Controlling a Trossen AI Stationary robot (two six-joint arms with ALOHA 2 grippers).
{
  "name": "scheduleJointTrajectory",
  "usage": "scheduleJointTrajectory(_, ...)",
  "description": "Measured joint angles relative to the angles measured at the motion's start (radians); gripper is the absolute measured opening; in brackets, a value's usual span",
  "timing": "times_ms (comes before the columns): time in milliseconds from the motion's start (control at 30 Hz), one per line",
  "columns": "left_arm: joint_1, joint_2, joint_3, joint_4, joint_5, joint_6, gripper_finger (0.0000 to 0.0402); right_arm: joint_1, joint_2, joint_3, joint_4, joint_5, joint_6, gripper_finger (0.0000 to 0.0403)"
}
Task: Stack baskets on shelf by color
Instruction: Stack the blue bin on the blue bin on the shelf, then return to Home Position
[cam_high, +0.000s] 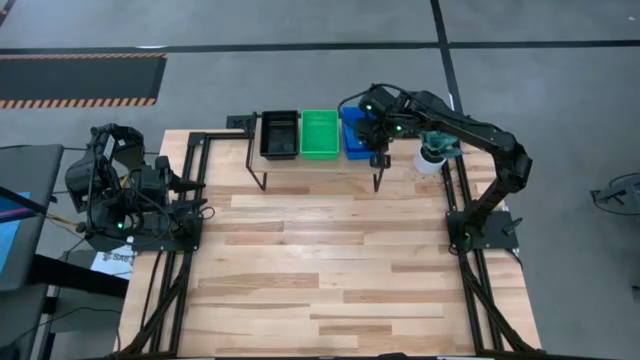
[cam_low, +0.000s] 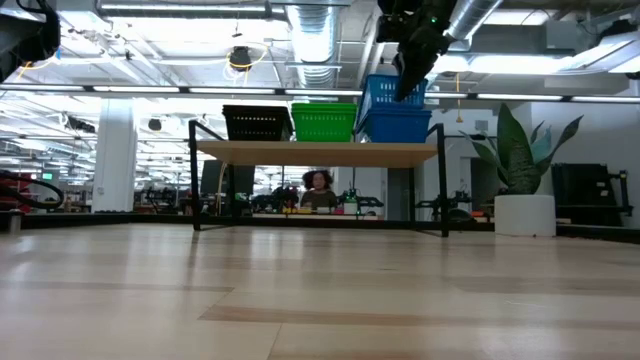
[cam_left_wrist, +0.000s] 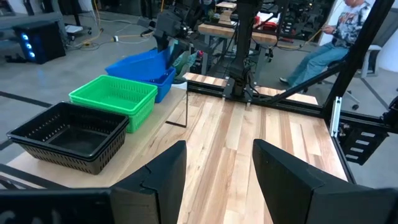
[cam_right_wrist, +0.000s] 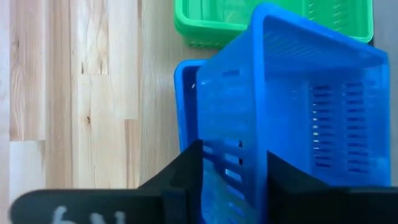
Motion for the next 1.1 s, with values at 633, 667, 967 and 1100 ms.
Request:
scheduleJointTrajectory(633, 0.0, 0.0, 0.0, 0.0, -0.037, 0.003, 0.0174, 0.018, -0.006, 0.06, 0.008, 0.004, 0.07, 0.0218)
scheduleJointTrajectory(667, 0.0, 0.0, 0.0, 0.0, -0.047, 0.003, 0.0174, 0.021, -0.006, 0.078, 0.005, 0.004, 0.079, 0.0218)
scheduleJointTrajectory(967, 0.0, 0.0, 0.0, 0.0, 0.086, 0.03, 0.0174, 0.066, -0.005, 0.266, -0.085, 0.004, 0.232, 0.0216)
scheduleJointTrajectory(1100, 0.0, 0.0, 0.0, 0.009, 0.246, 0.012, 0.0174, 0.103, -0.007, 0.328, -0.206, 0.005, 0.232, 0.0217)
